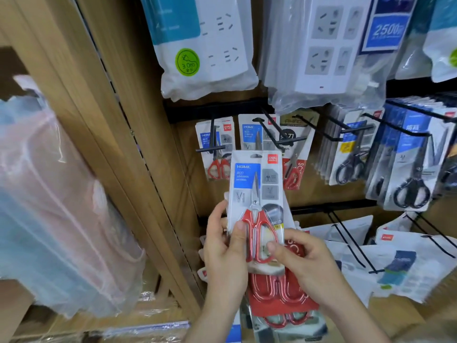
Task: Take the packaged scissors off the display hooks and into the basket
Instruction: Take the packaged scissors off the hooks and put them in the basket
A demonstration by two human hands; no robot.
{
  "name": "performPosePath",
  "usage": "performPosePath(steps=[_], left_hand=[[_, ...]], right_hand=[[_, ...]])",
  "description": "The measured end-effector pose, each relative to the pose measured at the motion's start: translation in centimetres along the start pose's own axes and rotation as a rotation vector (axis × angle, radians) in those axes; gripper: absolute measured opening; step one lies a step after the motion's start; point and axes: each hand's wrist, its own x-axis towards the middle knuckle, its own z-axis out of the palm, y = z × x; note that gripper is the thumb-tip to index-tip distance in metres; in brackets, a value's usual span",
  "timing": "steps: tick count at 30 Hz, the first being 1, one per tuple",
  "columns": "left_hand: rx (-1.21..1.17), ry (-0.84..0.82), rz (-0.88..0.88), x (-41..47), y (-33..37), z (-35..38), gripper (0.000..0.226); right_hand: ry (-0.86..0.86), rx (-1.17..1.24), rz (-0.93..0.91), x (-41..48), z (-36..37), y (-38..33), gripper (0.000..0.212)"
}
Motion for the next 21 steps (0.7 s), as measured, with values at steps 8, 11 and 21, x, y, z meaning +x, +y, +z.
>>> performPosePath(steps=[8, 11, 21], left_hand=[[-0.109, -0.112, -0.127, 3.9, 4.6, -0.9, 0.018], [-0.052, -0.043, -0.026, 3.6, 4.9, -0.7, 0.011], [0.047, 0.120, 0.166, 4.8, 5.7, -1.2, 0.011]], right_hand=[[-0.170, -0.199, 0.039, -1.4, -1.9, -0.1, 0.014], [-0.180, -0.185, 0.044, -1.3, -1.3, -0.1, 0.017], [-0.253, -0.150, 0.060, 0.2, -0.2, -0.4, 0.034]])
